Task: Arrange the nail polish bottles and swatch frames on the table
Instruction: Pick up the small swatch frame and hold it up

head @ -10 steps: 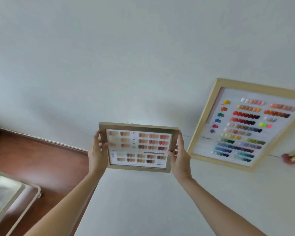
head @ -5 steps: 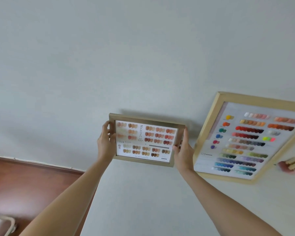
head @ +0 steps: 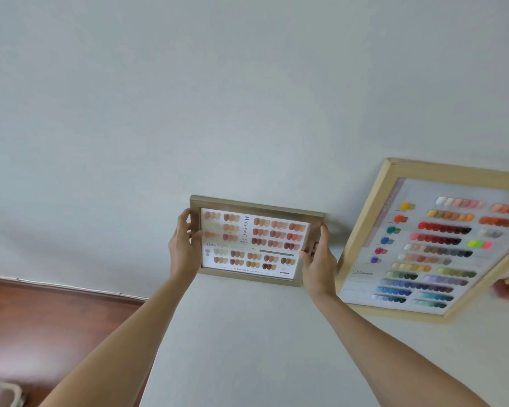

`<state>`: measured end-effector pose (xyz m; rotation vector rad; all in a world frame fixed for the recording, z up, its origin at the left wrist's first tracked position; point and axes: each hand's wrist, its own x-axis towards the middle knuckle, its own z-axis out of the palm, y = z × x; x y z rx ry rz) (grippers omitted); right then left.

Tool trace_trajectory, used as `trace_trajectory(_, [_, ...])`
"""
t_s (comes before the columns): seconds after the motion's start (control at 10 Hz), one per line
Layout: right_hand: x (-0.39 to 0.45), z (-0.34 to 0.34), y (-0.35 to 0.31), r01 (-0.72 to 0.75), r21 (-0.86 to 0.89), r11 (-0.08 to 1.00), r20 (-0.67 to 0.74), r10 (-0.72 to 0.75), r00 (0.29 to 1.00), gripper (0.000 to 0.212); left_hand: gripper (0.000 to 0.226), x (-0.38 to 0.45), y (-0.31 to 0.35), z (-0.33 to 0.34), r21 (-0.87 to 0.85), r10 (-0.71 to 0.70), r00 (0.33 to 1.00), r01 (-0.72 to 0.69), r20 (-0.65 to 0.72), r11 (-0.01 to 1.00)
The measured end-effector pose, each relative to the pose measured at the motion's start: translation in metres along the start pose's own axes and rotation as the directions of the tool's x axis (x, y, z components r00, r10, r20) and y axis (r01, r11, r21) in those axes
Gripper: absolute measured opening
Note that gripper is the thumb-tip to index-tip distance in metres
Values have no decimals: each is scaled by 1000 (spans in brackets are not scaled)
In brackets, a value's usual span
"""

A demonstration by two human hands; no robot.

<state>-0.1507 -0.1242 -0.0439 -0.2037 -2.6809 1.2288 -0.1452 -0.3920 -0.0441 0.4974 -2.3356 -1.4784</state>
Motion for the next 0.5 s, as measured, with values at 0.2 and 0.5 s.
trace_trajectory(0.2, [-2, -1, -9, -41, 21, 999, 18, 41, 999, 64, 54, -2, -3, 1, 16, 9, 1000, -8, -6, 1000])
trace_trajectory(0.5, [-58, -15, -24, -68, 70, 995, 30, 66, 997, 75, 80, -55, -3, 1, 115, 33, 999, -29, -36, 993])
